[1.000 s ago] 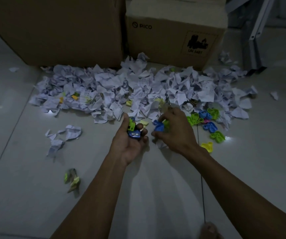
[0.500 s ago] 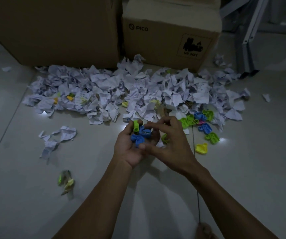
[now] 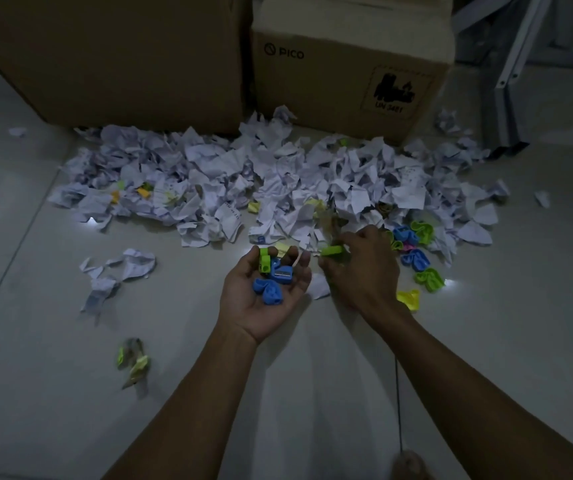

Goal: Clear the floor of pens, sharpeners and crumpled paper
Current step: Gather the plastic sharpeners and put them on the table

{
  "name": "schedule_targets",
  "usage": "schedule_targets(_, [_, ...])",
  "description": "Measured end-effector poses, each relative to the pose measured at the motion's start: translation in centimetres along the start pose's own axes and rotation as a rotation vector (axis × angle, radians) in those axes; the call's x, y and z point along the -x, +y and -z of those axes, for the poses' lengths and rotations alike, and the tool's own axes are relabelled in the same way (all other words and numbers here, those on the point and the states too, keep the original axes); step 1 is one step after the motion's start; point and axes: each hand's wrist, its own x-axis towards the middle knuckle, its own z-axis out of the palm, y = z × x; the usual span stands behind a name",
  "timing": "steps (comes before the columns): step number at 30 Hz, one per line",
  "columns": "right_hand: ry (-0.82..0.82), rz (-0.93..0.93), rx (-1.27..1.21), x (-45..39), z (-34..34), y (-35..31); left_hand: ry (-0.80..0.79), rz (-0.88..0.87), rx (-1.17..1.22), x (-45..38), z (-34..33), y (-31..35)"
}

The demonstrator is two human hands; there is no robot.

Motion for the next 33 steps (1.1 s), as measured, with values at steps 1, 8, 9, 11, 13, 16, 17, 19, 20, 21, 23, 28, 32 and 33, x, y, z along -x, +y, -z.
schedule_targets(1, [-0.004, -0.007, -0.002, -0.1, -0.2, 0.1, -0.004, 0.007, 0.019, 0.2, -0.1, 0.0])
schedule_targets(8, [0.073, 0.075, -0.384, 0.9, 1.8, -0.9, -0.063, -0.013, 0.064, 0.1, 0.0, 0.1])
schedule_targets(9, [0.058, 0.131, -0.445, 1.5, 2.4, -1.4, -0.07, -0.011, 0.054, 0.0, -0.1, 0.1])
schedule_targets(11, [-0.037, 0.238, -0.468, 2.6, 3.0, -2.4, -0.101, -0.025, 0.041, 0.0, -0.3, -0.2])
schedule_targets(13, [-0.127, 0.309, -0.406, 3.5, 2.8, -2.7, -0.127, -0.02, 0.033, -0.2, -0.5, -0.3])
schedule_targets(16, [-0.17, 0.346, -0.374, 4.0, 2.6, -2.5, -0.135, 0.002, 0.029, -0.3, -0.7, -0.5])
schedule_targets(17, [-0.173, 0.351, -0.379, 4.0, 2.6, -2.3, -0.136, -0.004, 0.029, -0.3, -0.8, -0.7])
schedule_targets(19, [-0.165, 0.349, -0.376, 4.0, 2.8, -2.0, -0.152, 0.003, 0.038, -0.3, -1.0, -1.0])
schedule_targets(20, [-0.154, 0.332, -0.384, 4.0, 2.8, -1.8, -0.157, 0.007, 0.041, -0.3, -1.0, -1.2])
schedule_targets(21, [-0.137, 0.305, -0.41, 4.0, 2.8, -1.8, -0.158, 0.01, 0.048, -0.4, -1.0, -1.3])
schedule_targets(23, [-0.081, 0.244, -0.503, 4.1, 2.9, -1.8, -0.16, 0.021, 0.05, -0.7, -0.9, -1.6])
schedule_targets(28, [0.132, 0.059, -0.48, 3.5, 3.1, 0.4, -0.165, 0.033, 0.09, -0.8, -0.9, -1.8])
schedule_targets(32, [0.058, 0.007, -0.21, 3.0, 2.7, 2.7, -0.128, 0.012, 0.108, -1.1, -0.8, -0.9])
schedule_targets(33, [0.022, 0.035, -0.158, 2.9, 2.6, 2.8, -0.123, 0.01, 0.104, -1.1, -0.8, -0.8])
